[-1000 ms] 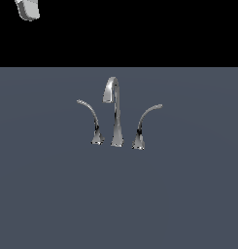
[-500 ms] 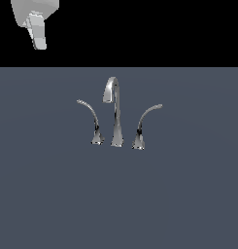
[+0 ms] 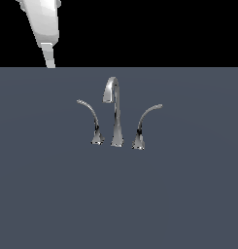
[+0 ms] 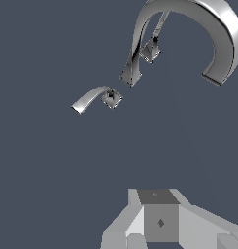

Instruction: Turn on the faucet by rotating a designated handle.

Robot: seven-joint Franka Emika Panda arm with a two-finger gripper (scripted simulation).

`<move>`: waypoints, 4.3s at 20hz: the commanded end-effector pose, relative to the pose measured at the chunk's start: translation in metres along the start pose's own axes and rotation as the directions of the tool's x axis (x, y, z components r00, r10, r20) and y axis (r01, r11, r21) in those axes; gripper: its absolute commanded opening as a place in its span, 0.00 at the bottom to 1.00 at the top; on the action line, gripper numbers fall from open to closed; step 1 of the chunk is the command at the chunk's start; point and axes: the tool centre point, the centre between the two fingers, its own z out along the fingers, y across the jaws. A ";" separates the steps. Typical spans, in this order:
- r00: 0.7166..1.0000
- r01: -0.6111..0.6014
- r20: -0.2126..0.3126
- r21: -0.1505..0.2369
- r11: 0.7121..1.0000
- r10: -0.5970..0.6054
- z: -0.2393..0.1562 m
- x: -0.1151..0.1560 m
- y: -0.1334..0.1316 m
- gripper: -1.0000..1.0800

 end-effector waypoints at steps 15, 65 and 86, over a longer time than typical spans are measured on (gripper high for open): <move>0.944 -0.330 -0.013 -0.006 0.944 0.330 0.063 0.044 -0.062 0.00; 0.773 -0.634 -0.025 -0.004 0.774 0.633 0.126 0.071 -0.063 0.00; 0.774 -0.633 -0.024 -0.008 0.774 0.632 0.125 0.071 -0.011 0.00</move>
